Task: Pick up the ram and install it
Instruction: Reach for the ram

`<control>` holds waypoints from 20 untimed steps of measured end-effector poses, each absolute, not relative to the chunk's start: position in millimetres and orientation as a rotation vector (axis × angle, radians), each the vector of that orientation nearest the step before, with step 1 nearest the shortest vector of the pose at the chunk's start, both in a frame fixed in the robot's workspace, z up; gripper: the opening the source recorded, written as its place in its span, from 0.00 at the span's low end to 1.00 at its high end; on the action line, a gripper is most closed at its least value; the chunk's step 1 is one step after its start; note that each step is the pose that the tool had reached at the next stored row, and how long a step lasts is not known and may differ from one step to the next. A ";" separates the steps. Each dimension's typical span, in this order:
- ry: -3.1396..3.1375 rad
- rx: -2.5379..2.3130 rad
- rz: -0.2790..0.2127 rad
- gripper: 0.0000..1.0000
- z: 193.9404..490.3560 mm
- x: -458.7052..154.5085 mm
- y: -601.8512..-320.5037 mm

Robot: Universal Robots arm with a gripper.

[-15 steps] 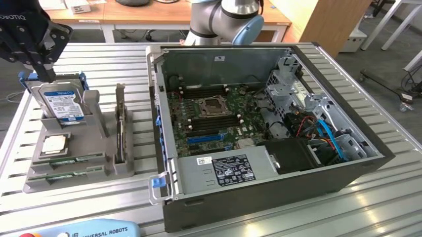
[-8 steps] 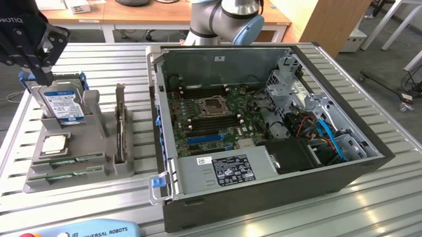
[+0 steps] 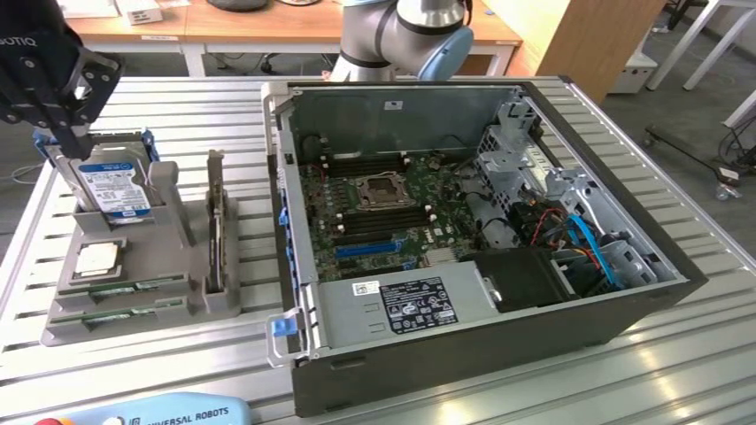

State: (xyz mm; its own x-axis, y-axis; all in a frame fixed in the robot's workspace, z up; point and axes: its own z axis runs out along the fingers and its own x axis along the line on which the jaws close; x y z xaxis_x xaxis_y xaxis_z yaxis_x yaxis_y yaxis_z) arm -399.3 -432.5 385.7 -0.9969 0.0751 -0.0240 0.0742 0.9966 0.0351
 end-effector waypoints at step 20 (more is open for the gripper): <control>3.114 0.116 0.053 0.10 385.7 -395.7 -443.8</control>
State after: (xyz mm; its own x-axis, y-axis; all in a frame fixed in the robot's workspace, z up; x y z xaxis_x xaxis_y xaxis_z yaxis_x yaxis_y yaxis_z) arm -395.7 -443.8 385.7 -0.9969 0.0751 -0.0240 0.0742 0.9966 0.0351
